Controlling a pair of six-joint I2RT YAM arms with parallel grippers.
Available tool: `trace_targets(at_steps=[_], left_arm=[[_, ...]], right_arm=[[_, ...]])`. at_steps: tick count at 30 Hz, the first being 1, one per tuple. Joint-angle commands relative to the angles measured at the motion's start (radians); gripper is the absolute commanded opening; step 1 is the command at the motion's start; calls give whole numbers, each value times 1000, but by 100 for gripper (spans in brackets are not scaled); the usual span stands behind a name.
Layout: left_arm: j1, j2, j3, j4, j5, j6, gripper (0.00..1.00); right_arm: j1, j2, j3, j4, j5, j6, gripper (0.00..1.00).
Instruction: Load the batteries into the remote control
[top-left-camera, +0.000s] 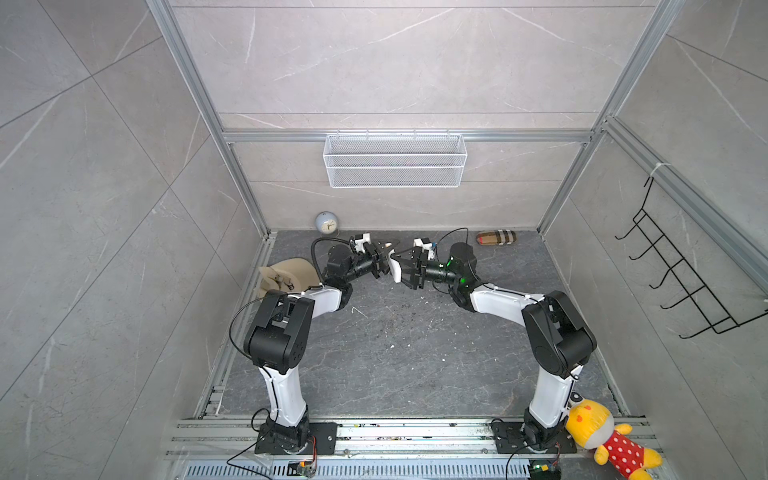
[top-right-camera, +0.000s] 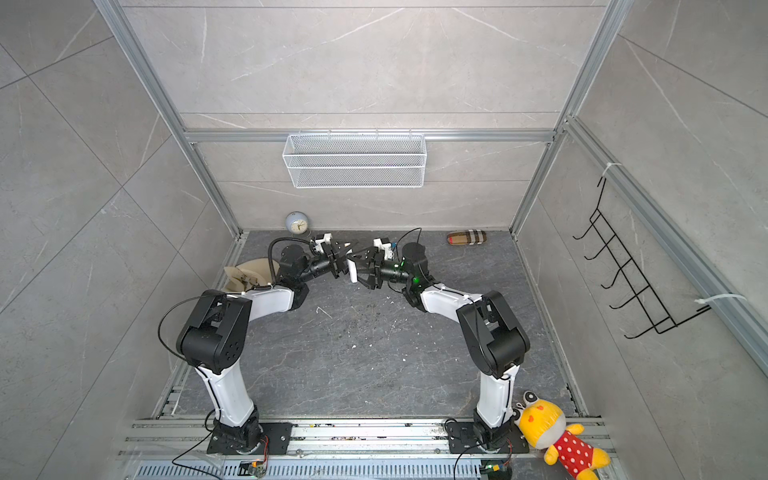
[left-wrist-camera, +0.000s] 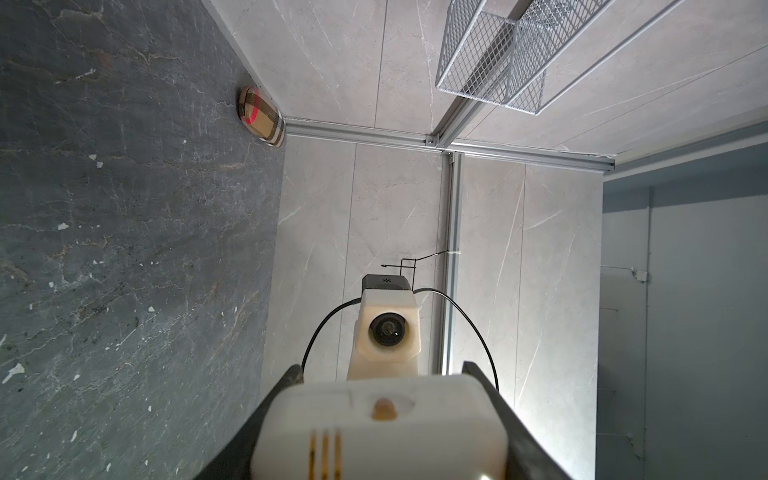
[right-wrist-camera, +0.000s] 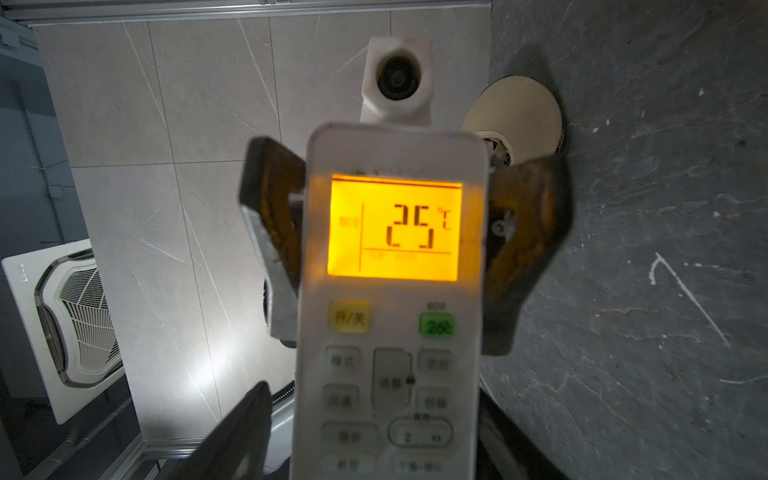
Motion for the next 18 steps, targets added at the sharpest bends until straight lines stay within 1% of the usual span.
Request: trace_targets(at_steps=[1,9,11,13,15,16,18], left_arm=[[-7,-4,46,79,15,-14,41],[-7,-4,42,78,20,-17,41],[-7,-2,42,77,22,-18,43],[-7,-1,44,73,25,-17,48],[-7,0,44,64,34,-11,56],[-6,-1,42,60,38,-6,61],[-1,-5,33,50,37,5,66]], right_arm=[[7,24,37,57,2,25,69],[20,37,65,50,8,27,57],[19,34,65,47,10,25,55],[20,30,64,40,9,20,54],[19,21,64,20,11,6,52],[20,14,65,4,11,-8,51],[20,-4,65,-41,12,-41,50]])
